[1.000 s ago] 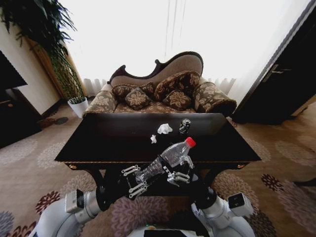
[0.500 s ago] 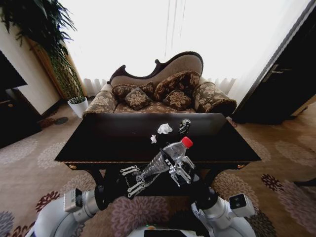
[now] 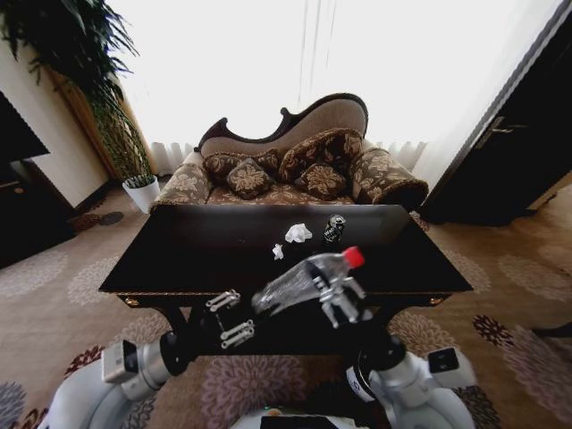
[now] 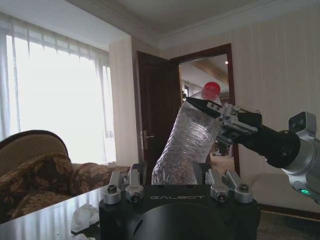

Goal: Move to the front of the table and place the trash on the table into the trash bin.

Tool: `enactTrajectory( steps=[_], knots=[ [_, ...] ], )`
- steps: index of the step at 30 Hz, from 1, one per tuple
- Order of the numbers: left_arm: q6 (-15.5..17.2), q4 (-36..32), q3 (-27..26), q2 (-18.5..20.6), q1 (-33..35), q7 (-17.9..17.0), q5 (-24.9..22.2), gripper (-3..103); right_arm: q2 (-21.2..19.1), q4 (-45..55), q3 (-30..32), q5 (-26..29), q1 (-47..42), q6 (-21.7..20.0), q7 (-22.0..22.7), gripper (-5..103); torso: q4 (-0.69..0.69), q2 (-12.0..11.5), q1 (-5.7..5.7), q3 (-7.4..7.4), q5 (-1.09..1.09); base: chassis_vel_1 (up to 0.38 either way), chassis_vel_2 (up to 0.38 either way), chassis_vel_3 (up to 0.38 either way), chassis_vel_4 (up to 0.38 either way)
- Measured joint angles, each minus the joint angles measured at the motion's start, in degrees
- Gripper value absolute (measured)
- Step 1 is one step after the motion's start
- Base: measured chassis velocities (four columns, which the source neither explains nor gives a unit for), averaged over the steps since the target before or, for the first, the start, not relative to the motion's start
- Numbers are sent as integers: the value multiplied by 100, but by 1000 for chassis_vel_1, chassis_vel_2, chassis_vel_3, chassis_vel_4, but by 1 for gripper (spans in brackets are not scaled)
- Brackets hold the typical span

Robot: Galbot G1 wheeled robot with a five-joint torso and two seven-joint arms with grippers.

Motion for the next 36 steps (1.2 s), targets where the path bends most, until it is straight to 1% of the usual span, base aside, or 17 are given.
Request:
enactTrajectory(
  steps=[2, 5, 7, 8, 10, 11, 12, 13, 14, 16, 18, 19, 22, 24, 26, 28, 36],
  knots=[
    [-32, 0, -120, -128, -4, 7, -124, 64, -9, 0, 137, 115, 5, 41, 91, 26, 0, 0, 0, 0, 0, 0, 0, 0, 0],
    [-58, -2, -212, -245, -36, 10, -254, 69, -12, 0, 250, 189, 21, 107, 141, 26, 0, 0, 0, 0, -1, 0, 0, 0, 0],
    [-67, -3, -384, -378, -121, -44, -491, 80, 21, 0, 391, 197, 13, 215, 108, 26, 1, 0, 0, 0, 0, 0, 0, 0, 0],
    [-67, -3, -384, -378, -121, -44, -491, 80, 21, 0, 391, 197, 13, 215, 108, 26, 1, 0, 0, 0, 0, 0, 0, 0, 0],
    [-54, -7, -761, -520, -264, -322, -897, 90, 34, -1, 474, 161, -39, 305, 48, 26, -1, 0, 0, 0, -1, 0, 0, 0, 0],
    [-34, -5, -878, -558, -285, -435, -1006, 90, 23, -1, 462, 139, -47, 305, 55, 26, -1, 0, 0, 0, 0, 0, 0, 0, 0],
    [21, 28, -1128, -628, -325, -724, -1202, 95, -22, -1, 414, 31, -64, 290, 80, 26, 0, 0, 0, 0, 0, 0, 0, 0, 0],
    [21, 28, -1128, -628, -325, -724, -1202, 95, -22, -1, 414, 31, -64, 290, 80, 26, 0, 0, 0, 0, 0, 0, 0, 0, 0],
    [118, 126, -1411, -678, -422, -1062, -1377, 100, -54, -2, 390, -190, -121, 267, 94, 26, 4, 0, 0, 0, -1, 0, 0, 0, 0],
    [276, 310, -1681, -683, -594, -1425, -1498, 100, -34, -3, 429, -490, -304, 296, 98, 26, 2, 0, 0, 0, -2, 0, 0, 0, 0],
    [363, 494, -1852, -674, -745, -1607, -1514, 100, 52, -3, 536, -820, -523, 380, 124, 26, 0, 0, 0, 0, -1, 0, 0, 0, 0],
    [363, 494, -1852, -674, -745, -1607, -1514, 100, 52, -3, 536, -820, -523, 380, 124, 26, 0, 0, 0, 0, -1, 0, 0, 0, 0],
    [418, 723, -1944, -670, -932, -1749, -1533, 100, 249, -5, 752, -1475, -898, 520, 269, 26, -1, -1, 0, 0, -1, 0, 0, 0, 0],
    [428, 834, -1949, -687, -1031, -1772, -1534, 100, 324, -9, 901, -1823, -1062, 601, 402, 26, -1, 0, 0, 0, -1, 0, 0, 0, 0],
    [431, 863, -1945, -694, -1056, -1773, -1534, 100, 351, -44, 980, -1927, -1129, 634, 451, 26, 0, 0, 0, 0, -2, 0, 0, 0, 0],
    [436, 947, -1913, -715, -1130, -1777, -1527, 100, 464, -339, 1304, -2150, -1383, 760, 591, 26, 0, 0, 0, 0, -1, 0, 0, 0, 0],
    [436, 1201, -1778, -673, -1294, -1749, -1439, 100, 878, -1035, 1517, -2541, -2000, 1323, 797, 26, -1, 0, 0, 0, -1, 0, 0, 0, 0]
  ],
)
